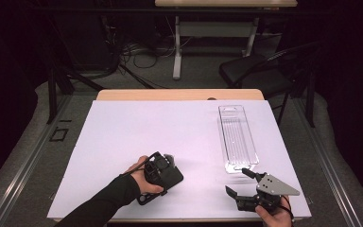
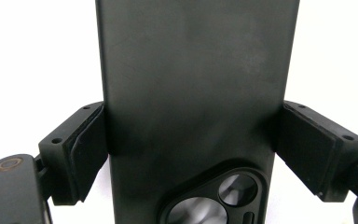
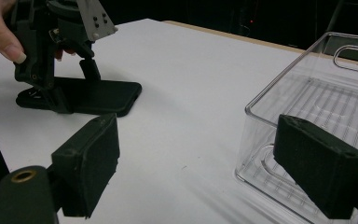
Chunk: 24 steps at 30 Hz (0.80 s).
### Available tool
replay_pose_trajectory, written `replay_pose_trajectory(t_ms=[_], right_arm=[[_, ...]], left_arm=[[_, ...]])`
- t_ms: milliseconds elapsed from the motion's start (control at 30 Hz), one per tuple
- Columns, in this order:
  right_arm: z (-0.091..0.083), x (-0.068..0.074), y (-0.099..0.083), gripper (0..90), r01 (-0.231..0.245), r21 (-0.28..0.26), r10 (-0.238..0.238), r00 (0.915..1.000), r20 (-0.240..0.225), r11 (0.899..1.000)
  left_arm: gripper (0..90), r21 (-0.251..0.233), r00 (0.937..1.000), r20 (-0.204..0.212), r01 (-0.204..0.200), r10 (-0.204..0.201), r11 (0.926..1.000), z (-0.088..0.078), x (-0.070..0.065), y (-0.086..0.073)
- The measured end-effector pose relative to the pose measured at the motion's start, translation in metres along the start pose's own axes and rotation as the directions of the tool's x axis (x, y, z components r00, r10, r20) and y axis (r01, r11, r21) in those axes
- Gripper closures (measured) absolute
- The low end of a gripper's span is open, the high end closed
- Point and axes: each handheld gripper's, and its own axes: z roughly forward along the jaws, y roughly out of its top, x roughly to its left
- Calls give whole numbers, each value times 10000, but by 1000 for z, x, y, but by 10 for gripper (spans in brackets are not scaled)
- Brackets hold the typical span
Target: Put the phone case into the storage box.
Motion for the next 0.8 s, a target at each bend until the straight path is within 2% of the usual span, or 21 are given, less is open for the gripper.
replay_pose_trajectory(t_ms=[233,433,800], right_arm=[[0,0,0,141,-31,7,31,10000,9,10000],[0,0,0,141,-39,9,39,10000,20,10000],[0,0,0,141,-32,9,32,10000,10,10000]], left_arm=[[139,-109,9999,96,54,-53,9999,-2,2,0],[139,-194,9999,110,-25,27,9998,-14,2,0],[139,-668,9999,100,-69,76,9977,-33,2,-1]])
